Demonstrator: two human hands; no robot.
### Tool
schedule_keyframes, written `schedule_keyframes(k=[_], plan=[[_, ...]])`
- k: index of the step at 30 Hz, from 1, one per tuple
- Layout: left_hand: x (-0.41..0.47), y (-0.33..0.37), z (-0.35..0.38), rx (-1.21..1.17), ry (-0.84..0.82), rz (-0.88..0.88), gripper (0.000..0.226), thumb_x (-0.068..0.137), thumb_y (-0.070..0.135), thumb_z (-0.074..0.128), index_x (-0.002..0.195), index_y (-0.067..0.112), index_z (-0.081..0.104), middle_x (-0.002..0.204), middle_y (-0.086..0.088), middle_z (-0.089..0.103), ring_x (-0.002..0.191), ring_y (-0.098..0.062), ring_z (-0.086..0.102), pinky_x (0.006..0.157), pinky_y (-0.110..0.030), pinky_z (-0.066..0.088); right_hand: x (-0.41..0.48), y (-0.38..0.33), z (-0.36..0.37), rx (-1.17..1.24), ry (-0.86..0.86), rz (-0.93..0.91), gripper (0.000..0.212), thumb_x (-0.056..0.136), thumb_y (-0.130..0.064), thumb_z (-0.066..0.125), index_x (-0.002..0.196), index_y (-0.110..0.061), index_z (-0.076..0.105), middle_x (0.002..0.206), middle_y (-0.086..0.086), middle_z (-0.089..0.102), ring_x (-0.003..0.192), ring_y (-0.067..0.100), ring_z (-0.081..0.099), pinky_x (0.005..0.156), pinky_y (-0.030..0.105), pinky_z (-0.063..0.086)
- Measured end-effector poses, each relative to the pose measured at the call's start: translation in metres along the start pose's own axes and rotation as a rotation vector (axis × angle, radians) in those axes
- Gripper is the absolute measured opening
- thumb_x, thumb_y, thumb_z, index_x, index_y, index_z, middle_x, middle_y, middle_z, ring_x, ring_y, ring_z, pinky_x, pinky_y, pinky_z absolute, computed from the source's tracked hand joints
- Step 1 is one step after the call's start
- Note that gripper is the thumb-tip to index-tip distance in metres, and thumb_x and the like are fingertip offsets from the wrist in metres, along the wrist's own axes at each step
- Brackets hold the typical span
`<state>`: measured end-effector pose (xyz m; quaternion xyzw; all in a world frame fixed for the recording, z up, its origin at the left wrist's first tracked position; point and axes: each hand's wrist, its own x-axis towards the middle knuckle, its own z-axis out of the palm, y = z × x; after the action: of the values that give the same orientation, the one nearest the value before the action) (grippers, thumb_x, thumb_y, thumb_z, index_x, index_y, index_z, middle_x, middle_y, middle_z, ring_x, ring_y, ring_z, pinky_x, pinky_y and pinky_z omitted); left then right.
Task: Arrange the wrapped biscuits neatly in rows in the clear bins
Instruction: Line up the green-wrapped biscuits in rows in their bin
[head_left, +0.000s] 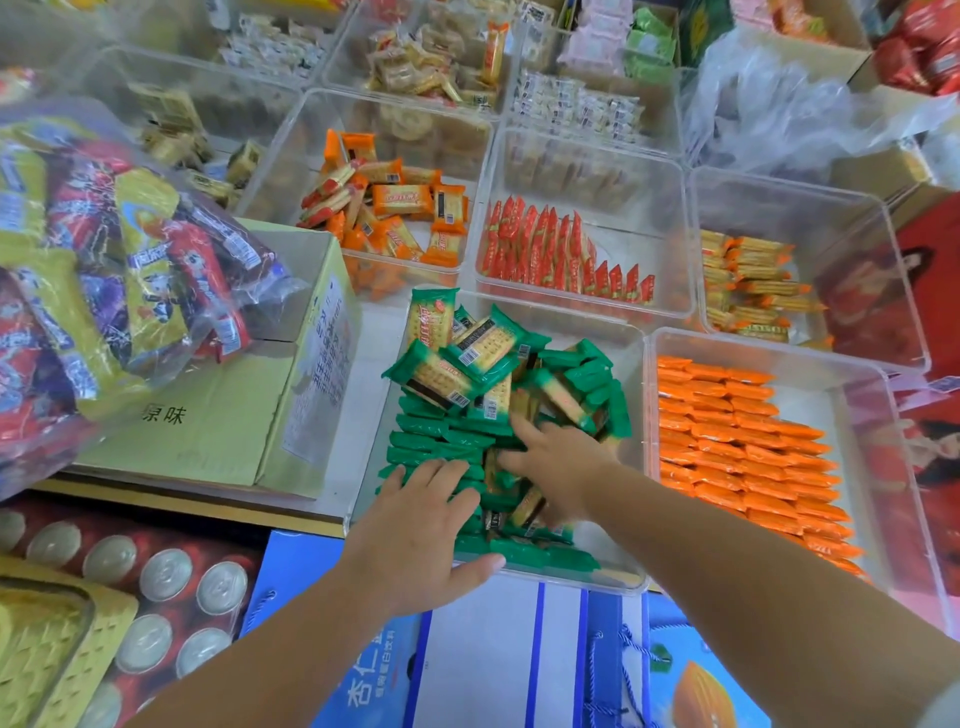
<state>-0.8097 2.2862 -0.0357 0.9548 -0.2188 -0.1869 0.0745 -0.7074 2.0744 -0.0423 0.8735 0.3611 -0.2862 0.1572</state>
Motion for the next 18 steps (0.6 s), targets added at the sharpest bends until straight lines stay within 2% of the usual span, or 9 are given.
schedule_keyframes(k=[2, 5, 7, 10, 14, 18], plan=[[0.000, 0.000, -0.001, 0.001, -0.002, -0.001, 0.083, 0.088, 0.082, 0.020, 0.135, 0.022, 0.054, 0.156, -0.008, 0.039, 0.143, -0.031, 0.034, 0.113, -0.059, 0.033, -0.004, -0.003, 0.004, 0.049, 0.007, -0.006, 0.105, 0.073, -0.035, 0.086, 0.150, -0.047, 0.015, 0.164, 0.010, -0.003, 0.122, 0.036, 0.047, 0.086, 0.046, 0.056], [-0.001, 0.000, -0.002, 0.009, -0.015, -0.004, 0.084, 0.087, 0.082, 0.019, 0.137, 0.023, 0.052, 0.158, -0.007, 0.036, 0.145, -0.030, 0.032, 0.115, -0.058, 0.031, -0.006, -0.010, 0.003, 0.039, 0.047, 0.005, 0.093, 0.079, -0.021, 0.079, 0.151, -0.045, 0.024, 0.160, 0.014, -0.001, 0.122, 0.039, 0.046, 0.088, 0.049, 0.055], [-0.001, 0.001, -0.003, 0.009, -0.009, -0.005, 0.084, 0.087, 0.082, 0.020, 0.137, 0.023, 0.053, 0.157, -0.008, 0.038, 0.144, -0.030, 0.033, 0.114, -0.058, 0.032, -0.006, -0.014, 0.001, 0.011, 0.067, 0.033, 0.085, 0.081, -0.022, 0.078, 0.149, -0.040, 0.031, 0.158, 0.013, 0.000, 0.130, 0.044, 0.037, 0.092, 0.053, 0.050], [-0.001, 0.002, -0.004, 0.011, -0.026, -0.007, 0.084, 0.087, 0.082, 0.019, 0.138, 0.024, 0.051, 0.159, -0.007, 0.035, 0.145, -0.030, 0.030, 0.115, -0.057, 0.030, -0.005, -0.012, -0.001, 0.035, -0.015, 0.036, 0.087, 0.080, -0.022, 0.081, 0.149, -0.042, 0.031, 0.164, 0.005, -0.013, 0.146, 0.050, 0.015, 0.098, 0.054, 0.049], [-0.001, 0.002, -0.005, 0.013, -0.037, -0.010, 0.085, 0.086, 0.082, 0.017, 0.139, 0.024, 0.049, 0.161, -0.005, 0.030, 0.147, -0.028, 0.026, 0.117, -0.057, 0.027, -0.005, -0.007, -0.009, 0.067, -0.152, 0.051, 0.116, 0.068, -0.026, 0.092, 0.154, -0.048, 0.017, 0.165, 0.005, -0.017, 0.138, 0.044, 0.031, 0.090, 0.049, 0.056], [-0.001, 0.002, -0.005, 0.018, -0.047, -0.012, 0.086, 0.086, 0.083, 0.015, 0.140, 0.025, 0.047, 0.161, -0.004, 0.028, 0.148, -0.028, 0.023, 0.118, -0.056, 0.025, 0.006, -0.014, -0.022, 0.029, -0.173, 0.105, 0.118, 0.061, -0.031, 0.096, 0.153, -0.044, 0.024, 0.165, 0.007, -0.015, 0.135, 0.045, 0.033, 0.085, 0.051, 0.058]])
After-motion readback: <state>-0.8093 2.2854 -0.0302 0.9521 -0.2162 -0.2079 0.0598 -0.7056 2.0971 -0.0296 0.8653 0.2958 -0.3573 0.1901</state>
